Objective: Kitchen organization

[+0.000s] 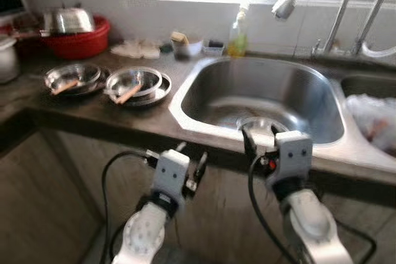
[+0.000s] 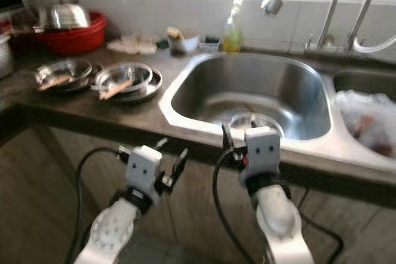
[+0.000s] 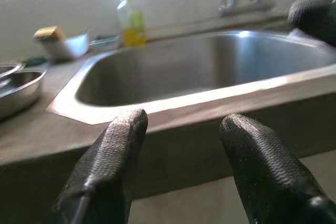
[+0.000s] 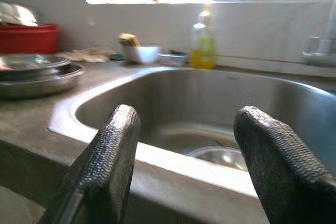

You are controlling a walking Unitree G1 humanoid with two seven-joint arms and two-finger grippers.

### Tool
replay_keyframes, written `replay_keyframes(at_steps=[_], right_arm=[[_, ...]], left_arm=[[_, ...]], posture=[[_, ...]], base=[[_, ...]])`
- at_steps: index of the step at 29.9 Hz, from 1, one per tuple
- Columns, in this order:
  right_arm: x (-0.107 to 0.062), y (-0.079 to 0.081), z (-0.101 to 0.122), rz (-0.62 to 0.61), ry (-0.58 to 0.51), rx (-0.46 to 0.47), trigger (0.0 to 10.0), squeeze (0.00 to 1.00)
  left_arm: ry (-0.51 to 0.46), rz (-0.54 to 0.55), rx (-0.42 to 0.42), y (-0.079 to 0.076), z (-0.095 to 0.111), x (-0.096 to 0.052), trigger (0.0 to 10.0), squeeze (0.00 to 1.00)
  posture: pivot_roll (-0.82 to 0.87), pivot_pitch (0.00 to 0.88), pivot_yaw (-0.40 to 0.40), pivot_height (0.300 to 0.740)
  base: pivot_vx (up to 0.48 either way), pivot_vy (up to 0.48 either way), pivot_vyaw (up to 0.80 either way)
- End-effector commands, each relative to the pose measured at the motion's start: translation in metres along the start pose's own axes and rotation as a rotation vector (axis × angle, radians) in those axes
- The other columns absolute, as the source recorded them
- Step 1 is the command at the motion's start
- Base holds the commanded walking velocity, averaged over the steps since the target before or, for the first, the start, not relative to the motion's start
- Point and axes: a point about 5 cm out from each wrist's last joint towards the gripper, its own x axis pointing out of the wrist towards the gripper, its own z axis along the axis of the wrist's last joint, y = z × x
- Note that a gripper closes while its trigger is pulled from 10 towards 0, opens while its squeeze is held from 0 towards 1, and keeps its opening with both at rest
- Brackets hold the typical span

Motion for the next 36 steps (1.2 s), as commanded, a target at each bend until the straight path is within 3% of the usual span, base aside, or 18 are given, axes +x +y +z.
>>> replay_keyframes(at_steps=[1, 36], right_arm=[[0.0003, 0.0029, 0.0047, 0.017, -0.016, 0.002, 10.0, 0.0], [0.005, 0.0051, 0.0046, 0.057, -0.016, -0.024, 10.0, 0.0]], left_arm=[[0.021, 0.006, 0.002, 0.0019, -0.0026, -0.0023, 10.0, 0.0], [0.021, 0.034, 0.034, 0.0069, -0.0029, -0.0008, 10.0, 0.0]], posture=[[-0.01, 0.0, -0.015, 0.74], [-0.01, 0.0, -0.014, 0.74]], base=[[0.0, 0.0, 0.0], [0.0, 0.0, 0.72]])
